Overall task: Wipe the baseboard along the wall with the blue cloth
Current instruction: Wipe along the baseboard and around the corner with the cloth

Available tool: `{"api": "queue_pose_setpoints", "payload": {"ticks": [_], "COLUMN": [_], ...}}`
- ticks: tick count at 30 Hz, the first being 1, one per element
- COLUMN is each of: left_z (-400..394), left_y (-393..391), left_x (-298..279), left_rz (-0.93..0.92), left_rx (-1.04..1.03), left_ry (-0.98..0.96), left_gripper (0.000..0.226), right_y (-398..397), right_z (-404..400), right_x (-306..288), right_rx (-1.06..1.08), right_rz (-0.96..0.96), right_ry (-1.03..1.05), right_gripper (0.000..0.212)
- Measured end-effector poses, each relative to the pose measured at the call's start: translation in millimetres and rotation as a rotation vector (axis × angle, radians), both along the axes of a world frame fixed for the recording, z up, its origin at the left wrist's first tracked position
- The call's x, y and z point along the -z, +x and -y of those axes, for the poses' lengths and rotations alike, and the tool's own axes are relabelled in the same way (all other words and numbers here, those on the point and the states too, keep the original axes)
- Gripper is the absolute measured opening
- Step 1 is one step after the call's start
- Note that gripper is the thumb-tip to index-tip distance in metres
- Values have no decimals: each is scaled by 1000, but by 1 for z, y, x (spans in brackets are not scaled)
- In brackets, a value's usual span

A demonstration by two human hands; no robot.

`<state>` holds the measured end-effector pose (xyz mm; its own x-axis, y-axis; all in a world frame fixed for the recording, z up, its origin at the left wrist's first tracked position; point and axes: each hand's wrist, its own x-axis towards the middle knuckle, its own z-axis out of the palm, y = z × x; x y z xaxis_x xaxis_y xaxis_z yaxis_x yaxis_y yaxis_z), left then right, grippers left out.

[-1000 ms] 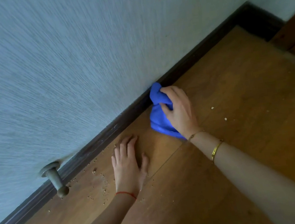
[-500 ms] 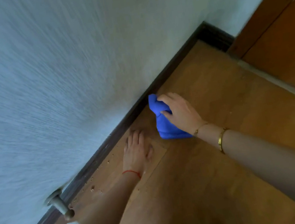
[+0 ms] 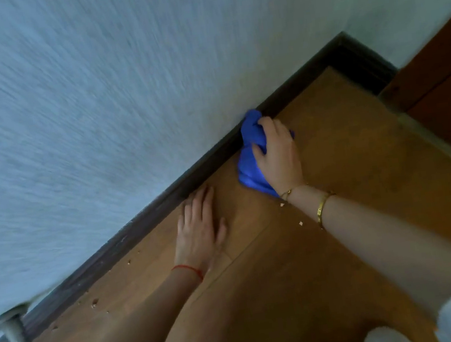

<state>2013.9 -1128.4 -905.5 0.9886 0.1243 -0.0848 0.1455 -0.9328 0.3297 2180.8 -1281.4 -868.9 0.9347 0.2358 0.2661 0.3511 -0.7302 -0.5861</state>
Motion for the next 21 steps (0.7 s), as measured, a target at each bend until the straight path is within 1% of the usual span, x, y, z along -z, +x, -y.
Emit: {"api": "queue_pose_setpoints", "payload": {"ticks": [3, 8, 10, 12, 14, 18, 19, 21], "left_z": [5, 8, 13, 20, 28, 38, 40, 47], "left_y": [-1, -2, -1, -1, -1, 2, 4, 10], "left_x": [4, 3, -1, -6, -10, -9, -8, -7], "left_rz": [1, -14, -48, -78, -101, -100, -85, -41], "left_rx": [-38, -47, -50, -55, -66, -103, -125, -211], "left_ry": [27, 122, 168, 208, 232, 213, 214, 193], "left_gripper": [65, 66, 68, 69, 70, 71, 69, 64], "right_y": [-5, 14, 30, 43, 44, 19, 11, 8], "right_z": [1, 24, 38, 46, 44, 28, 23, 20], "right_x": [17, 23, 21, 17, 15, 14, 14, 15], "right_rx": [-75, -240, -189, -67, -54, -325, -366, -357], "right_rz": [77, 95, 79, 31, 3, 122, 128, 94], "right_ry": [-2, 49, 91, 122, 117, 23, 18, 56], "right_gripper": [34, 34, 33, 35, 35, 33, 32, 32]}}
